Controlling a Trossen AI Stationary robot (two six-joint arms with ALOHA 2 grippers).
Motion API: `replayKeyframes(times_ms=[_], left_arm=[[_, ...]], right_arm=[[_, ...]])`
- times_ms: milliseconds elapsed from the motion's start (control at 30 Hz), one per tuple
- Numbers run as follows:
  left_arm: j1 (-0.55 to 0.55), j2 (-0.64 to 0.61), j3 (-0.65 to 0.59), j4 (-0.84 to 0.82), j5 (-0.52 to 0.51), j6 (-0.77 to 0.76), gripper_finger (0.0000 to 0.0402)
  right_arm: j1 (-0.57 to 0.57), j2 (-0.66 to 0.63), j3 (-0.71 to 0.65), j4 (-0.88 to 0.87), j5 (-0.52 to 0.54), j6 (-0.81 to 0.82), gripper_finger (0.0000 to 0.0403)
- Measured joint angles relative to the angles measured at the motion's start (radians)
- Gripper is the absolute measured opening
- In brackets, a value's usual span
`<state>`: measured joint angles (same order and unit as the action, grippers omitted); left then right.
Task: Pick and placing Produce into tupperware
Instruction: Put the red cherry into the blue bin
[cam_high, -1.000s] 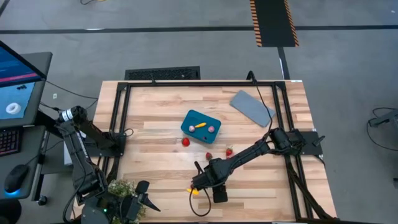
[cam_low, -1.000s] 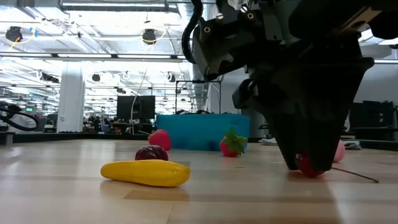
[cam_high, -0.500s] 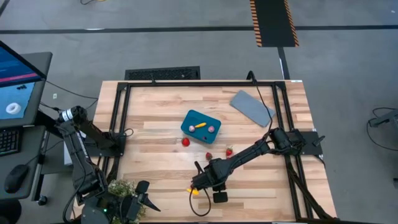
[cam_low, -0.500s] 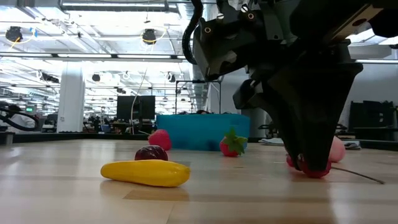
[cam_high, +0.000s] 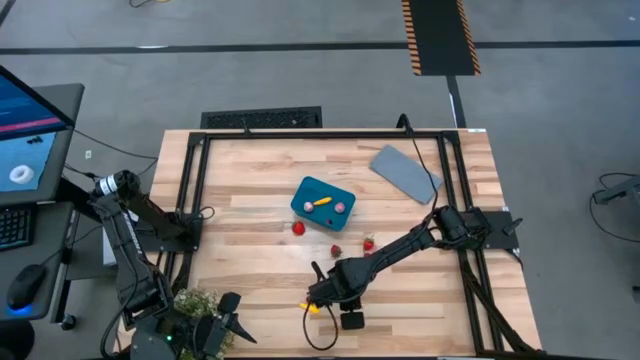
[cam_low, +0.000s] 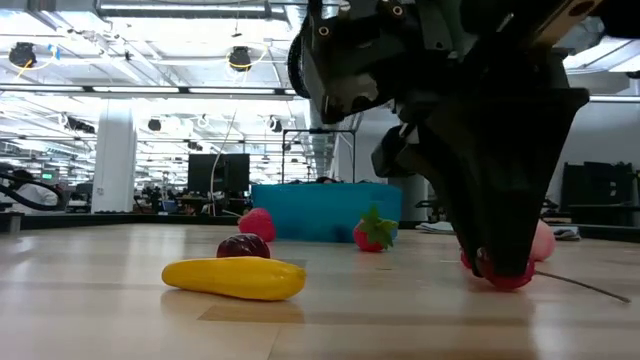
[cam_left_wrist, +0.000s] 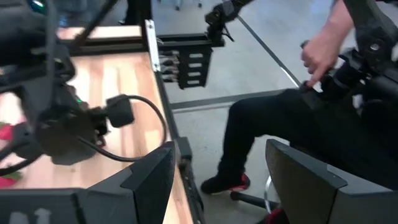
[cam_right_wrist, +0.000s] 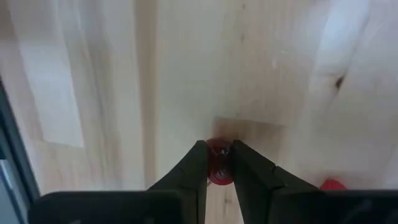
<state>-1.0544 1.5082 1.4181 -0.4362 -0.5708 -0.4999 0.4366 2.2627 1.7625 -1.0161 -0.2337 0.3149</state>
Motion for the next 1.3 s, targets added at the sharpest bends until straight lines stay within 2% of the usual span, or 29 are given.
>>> replayKeyframes(times_ms=[200,467,833,1100,1300], left_arm=[[-0.001,0.000,0.000,-0.001,0.009,0.017,0.0240],[0.000,0.000,0.000,-0.022,0.005,0.017,0.0240],[0.000,0.000,0.000,-0.057,0.006,-0.008,0.0240],[0.000,0.000,0.000,-0.154,0.008,-0.101,0.0240],[0.000,0.000,0.000,-0.195,0.014,-0.150,0.0240]], right_arm=[[-0.007,0.000,0.063,0.009,0.002,-0.001,0.0086],[-0.027,0.000,0.249,0.018,-0.007,0.022,0.0086],[-0.104,-0.001,0.596,-0.020,-0.238,0.191,0.0085],[-0.167,-0.036,0.578,0.281,-0.476,0.532,0.0085],[-0.179,-0.036,0.578,0.422,-0.568,0.719,0.0085]])
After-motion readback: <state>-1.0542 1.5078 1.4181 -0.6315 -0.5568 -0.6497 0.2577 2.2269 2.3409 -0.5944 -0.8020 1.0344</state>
